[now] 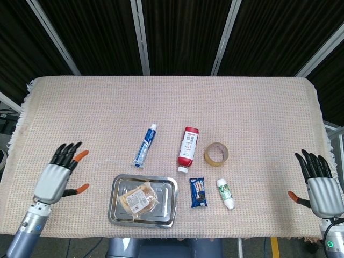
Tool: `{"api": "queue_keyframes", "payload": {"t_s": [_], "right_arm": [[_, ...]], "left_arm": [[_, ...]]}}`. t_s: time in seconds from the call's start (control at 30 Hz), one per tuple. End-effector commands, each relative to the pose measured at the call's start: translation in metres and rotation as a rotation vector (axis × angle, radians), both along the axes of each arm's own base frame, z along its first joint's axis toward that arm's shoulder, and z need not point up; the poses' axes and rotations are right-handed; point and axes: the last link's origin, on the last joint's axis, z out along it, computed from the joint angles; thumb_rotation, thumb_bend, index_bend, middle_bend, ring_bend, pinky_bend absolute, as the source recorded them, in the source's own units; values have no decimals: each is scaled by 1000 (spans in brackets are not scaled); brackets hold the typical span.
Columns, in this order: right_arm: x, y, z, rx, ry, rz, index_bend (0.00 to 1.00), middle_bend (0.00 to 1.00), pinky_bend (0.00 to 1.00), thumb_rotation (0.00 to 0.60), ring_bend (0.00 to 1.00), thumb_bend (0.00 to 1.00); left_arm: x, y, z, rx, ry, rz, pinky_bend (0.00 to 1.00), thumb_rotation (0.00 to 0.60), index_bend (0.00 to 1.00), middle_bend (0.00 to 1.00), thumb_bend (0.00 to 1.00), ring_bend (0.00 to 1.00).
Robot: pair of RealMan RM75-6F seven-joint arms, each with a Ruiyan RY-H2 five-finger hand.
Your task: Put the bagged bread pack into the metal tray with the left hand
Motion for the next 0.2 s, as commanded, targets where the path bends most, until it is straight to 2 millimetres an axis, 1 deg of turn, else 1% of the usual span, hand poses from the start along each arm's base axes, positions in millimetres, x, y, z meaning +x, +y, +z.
{"api": "queue_keyframes", "payload": {"t_s": [0.03, 0.1, 0.2], "right_arm": [[1, -1, 0, -1, 0, 4, 25, 0, 0, 600, 0, 12], [2, -1, -1, 0, 1, 9, 25, 0, 0, 600, 0, 11], [3, -2, -3, 2, -1, 11, 25, 0, 0, 600, 0, 10]], "left_arm": [[-22, -16, 21, 94, 23, 91, 0, 521, 160, 0, 95, 0], [-30, -27, 28, 116, 40, 127, 0, 522, 156, 0, 95, 0], [-39, -40, 32, 124, 39, 181, 0, 524, 152, 0, 95, 0]]}}
